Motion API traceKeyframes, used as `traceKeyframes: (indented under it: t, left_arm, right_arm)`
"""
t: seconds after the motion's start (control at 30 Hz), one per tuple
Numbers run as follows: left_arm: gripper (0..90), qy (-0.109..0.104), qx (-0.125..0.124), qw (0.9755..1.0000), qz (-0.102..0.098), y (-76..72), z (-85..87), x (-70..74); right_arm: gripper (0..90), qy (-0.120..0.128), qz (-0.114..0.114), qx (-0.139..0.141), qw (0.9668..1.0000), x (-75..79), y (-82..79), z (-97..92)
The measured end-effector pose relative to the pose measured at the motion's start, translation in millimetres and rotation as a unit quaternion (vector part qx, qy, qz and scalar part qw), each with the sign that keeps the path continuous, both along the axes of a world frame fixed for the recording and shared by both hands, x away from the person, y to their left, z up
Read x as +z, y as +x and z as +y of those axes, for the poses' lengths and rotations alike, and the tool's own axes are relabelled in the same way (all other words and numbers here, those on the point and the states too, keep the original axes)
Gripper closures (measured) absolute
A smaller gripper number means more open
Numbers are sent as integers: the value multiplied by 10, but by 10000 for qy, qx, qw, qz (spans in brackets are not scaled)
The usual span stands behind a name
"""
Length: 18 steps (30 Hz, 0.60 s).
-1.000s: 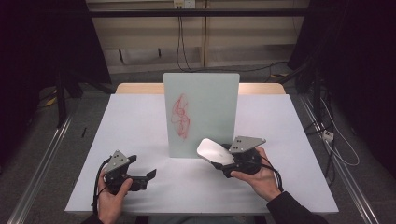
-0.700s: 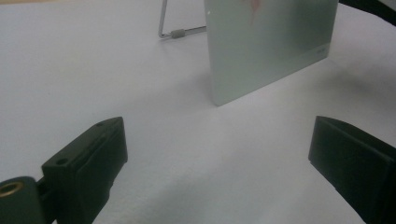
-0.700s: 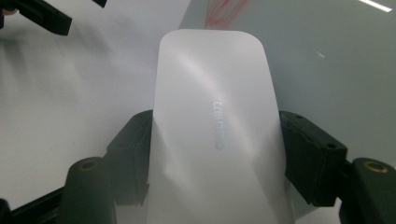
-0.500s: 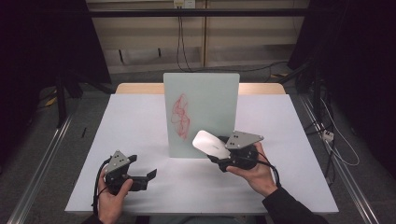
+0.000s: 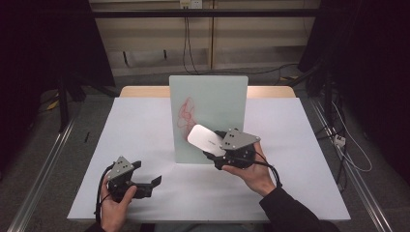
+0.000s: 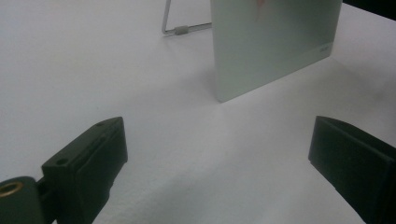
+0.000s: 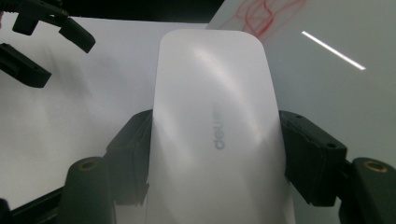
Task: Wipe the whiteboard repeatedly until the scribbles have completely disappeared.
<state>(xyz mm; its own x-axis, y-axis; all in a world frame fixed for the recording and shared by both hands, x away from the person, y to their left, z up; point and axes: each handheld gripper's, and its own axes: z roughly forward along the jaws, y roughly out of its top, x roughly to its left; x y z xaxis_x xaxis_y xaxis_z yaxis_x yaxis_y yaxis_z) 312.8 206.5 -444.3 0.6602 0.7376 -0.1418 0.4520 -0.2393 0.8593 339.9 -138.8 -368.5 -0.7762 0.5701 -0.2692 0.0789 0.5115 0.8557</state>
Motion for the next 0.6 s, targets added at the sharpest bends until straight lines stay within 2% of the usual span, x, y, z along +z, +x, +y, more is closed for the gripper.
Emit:
traceKeyframes:
  t: [0.03,0.07,0.17,0.23,0.27,0.37,0.4,0.5,0.53,0.6]
  left_arm:
    - [44,6,0,10000,-6,1,0,0]
    - [44,-13,8,10000,3,3,1,-2]
    - [44,-10,13,10000,-3,0,2,1]
    - [44,1,9,10000,-9,-3,-3,6]
    - [44,-11,11,10000,-17,-7,-8,8]
    - [44,-6,-1,10000,-16,-8,-11,8]
    - [44,-3,-1,10000,-17,-9,-12,6]
    - [44,-7,4,10000,-15,-10,-12,7]
    - [44,9,13,10000,-18,-11,-12,9]
    - [44,4,13,10000,-23,-8,-12,8]
  right_arm:
    - [311,0,0,0,10000,0,0,0]
    - [311,-30,-168,-31,9998,38,16,40]
    - [311,-64,-409,-69,9991,92,48,94]
    - [311,-75,-435,-79,9990,105,55,106]
    - [311,-127,-599,-93,9981,138,66,143]
    - [311,-166,-696,-109,9974,170,73,168]
    - [311,-273,-900,-200,9954,210,69,194]
    - [311,-306,-966,-205,9946,253,90,210]
    - [311,-418,-1159,-268,9920,287,114,234]
    - [311,-361,-1272,-351,9906,313,147,240]
